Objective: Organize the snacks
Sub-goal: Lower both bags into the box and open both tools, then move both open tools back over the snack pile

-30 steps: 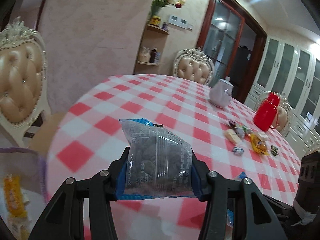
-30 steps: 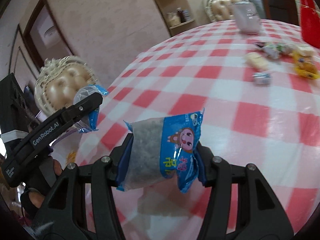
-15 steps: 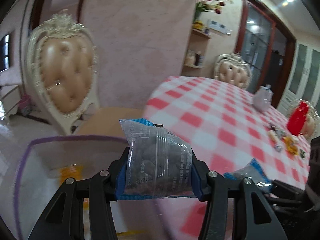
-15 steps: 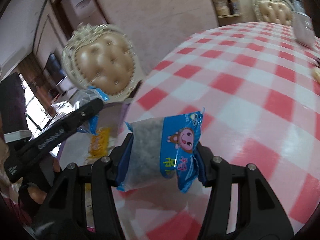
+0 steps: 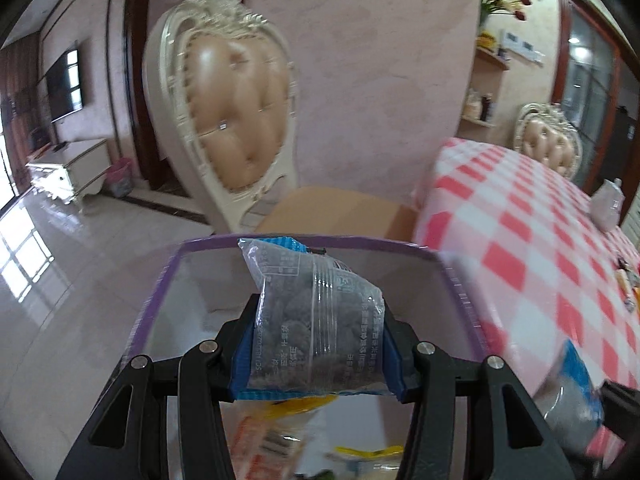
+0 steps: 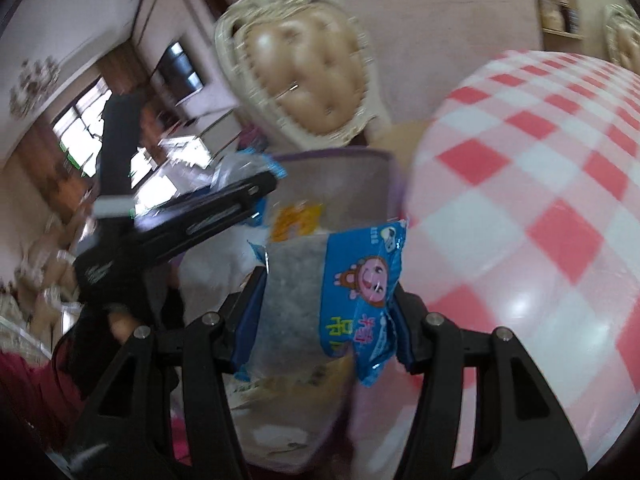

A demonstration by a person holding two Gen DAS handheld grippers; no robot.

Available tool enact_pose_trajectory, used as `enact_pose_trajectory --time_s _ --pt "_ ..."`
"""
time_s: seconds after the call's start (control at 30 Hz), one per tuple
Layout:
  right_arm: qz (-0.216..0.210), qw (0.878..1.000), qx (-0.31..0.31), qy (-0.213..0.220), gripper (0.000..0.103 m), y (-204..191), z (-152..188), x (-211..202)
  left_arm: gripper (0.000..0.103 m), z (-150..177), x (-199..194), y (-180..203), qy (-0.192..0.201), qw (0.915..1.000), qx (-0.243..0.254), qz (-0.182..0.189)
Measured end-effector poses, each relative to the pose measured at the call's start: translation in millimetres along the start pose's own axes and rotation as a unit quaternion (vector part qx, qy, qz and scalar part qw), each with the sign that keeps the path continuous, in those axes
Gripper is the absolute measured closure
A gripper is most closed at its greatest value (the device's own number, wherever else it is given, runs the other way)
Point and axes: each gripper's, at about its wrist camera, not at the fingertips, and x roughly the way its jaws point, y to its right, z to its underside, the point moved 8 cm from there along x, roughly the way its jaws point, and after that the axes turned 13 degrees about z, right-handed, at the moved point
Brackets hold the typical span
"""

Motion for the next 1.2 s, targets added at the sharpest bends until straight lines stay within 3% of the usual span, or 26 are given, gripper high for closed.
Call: enact_pose_trajectory --time_s 0.07,0.17,0.23,0.4,0.6,0.73,0.87,1.0,1.1,1.2 --pt "-0.026 0.999 -0.021 -0.014 0.042 -14 5 2 0.049 0 1 -9 -0.003 0.9997 -0.005 -0.024" --pt "-0.022 1.000 -0.021 -0.008 0.029 -13 4 0 0.041 -3 -4 -16 0.009 0.9985 -0.017 -0.051" --pt "-0.014 1.000 -0.008 -0.001 0.028 -2 1 -3 0.023 -8 -10 -9 0.024 0.9984 -0.016 -0.050" --pt "0.005 0.999 0.034 0.022 0.028 41 -4 -26 0.020 -17 -13 33 0.040 0.9976 0.038 -0.042" --pt "0.078 0.993 0.079 0.039 0.027 118 8 -62 0.020 -17 1 126 0.016 0.9950 0.092 0.036" --pt "0.144 0.980 0.128 0.047 0.027 189 23 -95 0.018 -9 9 236 -0.011 0.9801 0.145 0.135" --pt "0.248 0.950 0.179 0.055 0.025 273 45 -137 0.018 12 19 343 -0.060 0.9546 0.172 0.236" --pt "0.366 0.905 0.213 0.043 0.025 356 76 -182 0.018 43 52 444 -0.116 0.9298 0.210 0.279" --pt "0.406 0.870 0.274 0.050 0.025 411 98 -219 0.018 63 77 493 -0.151 0.9233 0.178 0.305" --pt "0.411 0.845 0.334 0.076 0.025 446 116 -257 0.018 69 96 524 -0.140 0.9293 0.196 0.280"
